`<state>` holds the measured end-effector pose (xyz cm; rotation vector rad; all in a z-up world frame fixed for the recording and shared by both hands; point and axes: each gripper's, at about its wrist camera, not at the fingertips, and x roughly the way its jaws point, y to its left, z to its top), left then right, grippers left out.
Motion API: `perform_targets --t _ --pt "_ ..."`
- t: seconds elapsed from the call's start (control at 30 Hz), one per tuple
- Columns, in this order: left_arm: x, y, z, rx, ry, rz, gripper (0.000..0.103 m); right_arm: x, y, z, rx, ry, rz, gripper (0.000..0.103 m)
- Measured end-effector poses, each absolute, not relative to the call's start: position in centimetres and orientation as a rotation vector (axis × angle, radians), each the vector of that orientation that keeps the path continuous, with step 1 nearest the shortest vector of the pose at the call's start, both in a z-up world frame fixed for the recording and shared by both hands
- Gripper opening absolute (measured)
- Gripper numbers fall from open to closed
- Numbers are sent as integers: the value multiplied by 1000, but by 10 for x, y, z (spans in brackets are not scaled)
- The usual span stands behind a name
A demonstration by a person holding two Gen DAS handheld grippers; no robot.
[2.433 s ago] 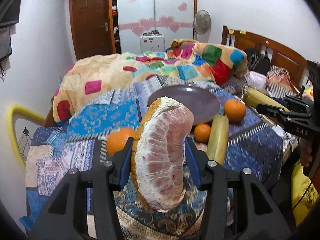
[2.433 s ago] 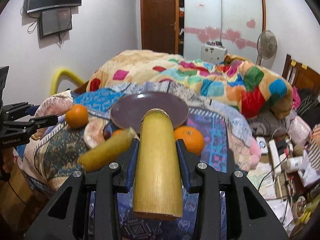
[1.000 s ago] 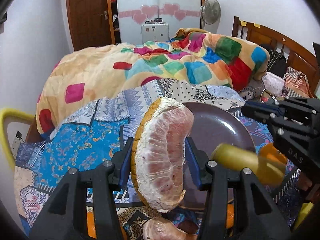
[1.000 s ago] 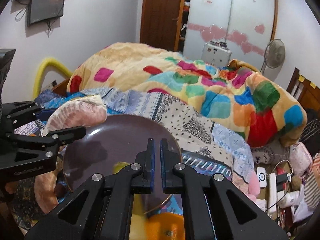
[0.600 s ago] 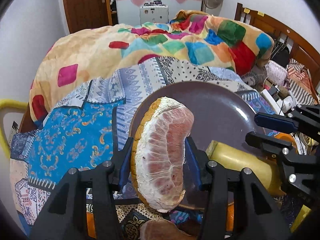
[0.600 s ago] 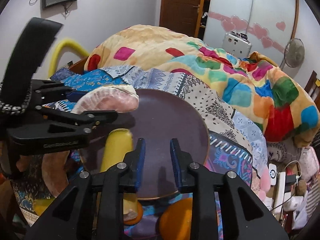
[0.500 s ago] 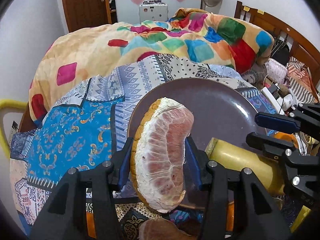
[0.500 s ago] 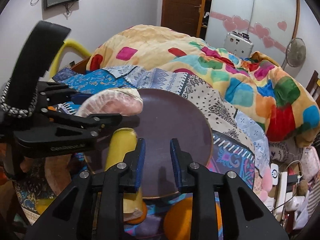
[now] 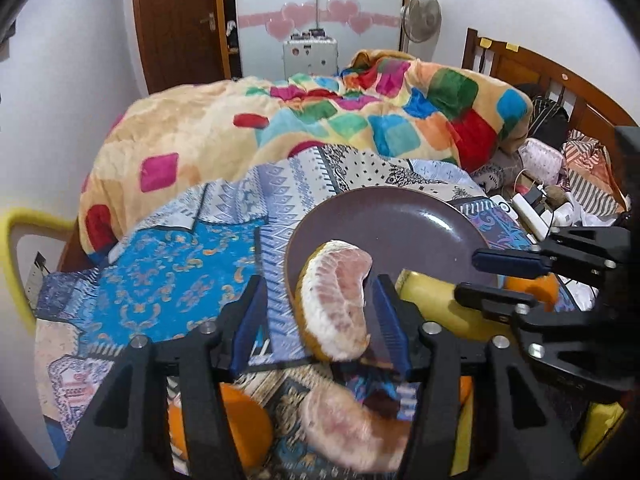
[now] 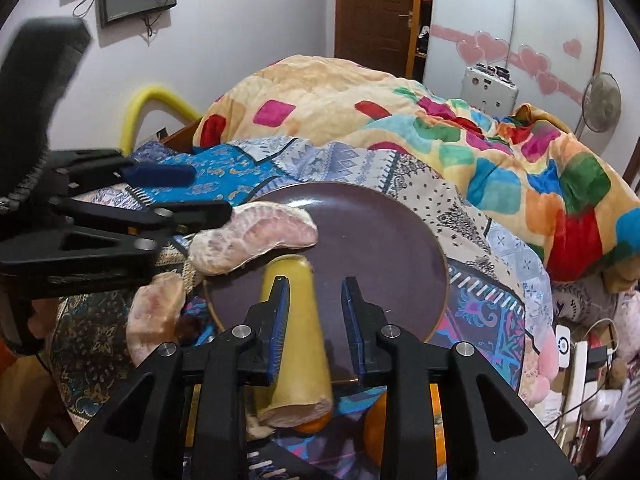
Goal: Organize fruits
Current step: 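Set the tube on the purple plate with the right gripper while the left places the pomelo segment, then grasp a large orange with the left gripper while the right grasps another large orange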
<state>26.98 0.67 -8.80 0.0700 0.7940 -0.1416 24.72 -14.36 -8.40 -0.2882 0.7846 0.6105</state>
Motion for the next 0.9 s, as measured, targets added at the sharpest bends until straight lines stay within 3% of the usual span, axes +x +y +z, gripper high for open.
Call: perform_targets --t 0.1,0.9 --pt "255 10 -84 95 781 -139 61 245 -138 -87 -310 782 608 29" --pt "235 70 -102 34 794 -53 67 265 -111 -100 -470 791 539 29"
